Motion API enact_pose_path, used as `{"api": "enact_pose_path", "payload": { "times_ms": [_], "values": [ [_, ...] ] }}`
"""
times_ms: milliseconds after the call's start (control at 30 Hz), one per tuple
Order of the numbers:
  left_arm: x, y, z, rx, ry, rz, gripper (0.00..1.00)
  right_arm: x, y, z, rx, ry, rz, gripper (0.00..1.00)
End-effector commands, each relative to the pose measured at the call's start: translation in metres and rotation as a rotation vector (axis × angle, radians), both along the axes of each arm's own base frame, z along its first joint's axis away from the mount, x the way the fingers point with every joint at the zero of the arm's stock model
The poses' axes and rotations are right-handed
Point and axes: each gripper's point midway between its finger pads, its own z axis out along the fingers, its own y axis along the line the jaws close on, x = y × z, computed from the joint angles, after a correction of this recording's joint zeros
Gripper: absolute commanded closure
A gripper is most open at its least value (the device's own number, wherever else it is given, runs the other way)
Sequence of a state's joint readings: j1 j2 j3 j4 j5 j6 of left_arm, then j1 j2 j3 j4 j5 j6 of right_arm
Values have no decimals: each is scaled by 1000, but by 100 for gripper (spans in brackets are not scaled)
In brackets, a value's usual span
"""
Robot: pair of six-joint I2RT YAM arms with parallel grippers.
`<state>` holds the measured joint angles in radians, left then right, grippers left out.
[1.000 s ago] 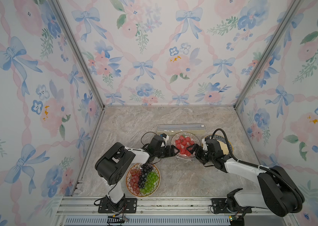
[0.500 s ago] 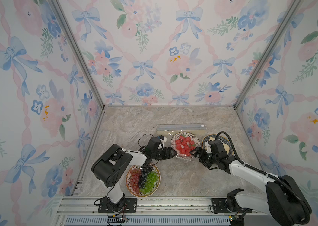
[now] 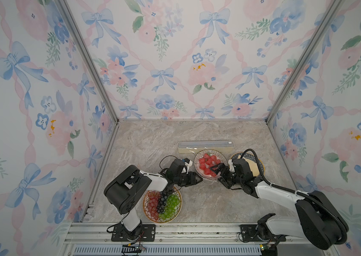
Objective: Wrap the plate with plastic wrap
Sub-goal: Cover the plate with plastic wrap.
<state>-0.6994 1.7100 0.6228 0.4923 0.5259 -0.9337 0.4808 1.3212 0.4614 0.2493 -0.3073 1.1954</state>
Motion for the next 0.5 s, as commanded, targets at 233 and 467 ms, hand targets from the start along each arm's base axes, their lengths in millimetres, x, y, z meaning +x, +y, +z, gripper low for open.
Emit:
{"api": "enact_pose_path", "payload": {
  "times_ms": [233,467],
  "values": [
    [-7,-4,-7,-8,19,-11,64,26,10,1,71,-69,-54,3],
    [12,-18,-8,-33,-9,-3,77,14,-2,-12,17,-39,-68,3]
  ]
}}
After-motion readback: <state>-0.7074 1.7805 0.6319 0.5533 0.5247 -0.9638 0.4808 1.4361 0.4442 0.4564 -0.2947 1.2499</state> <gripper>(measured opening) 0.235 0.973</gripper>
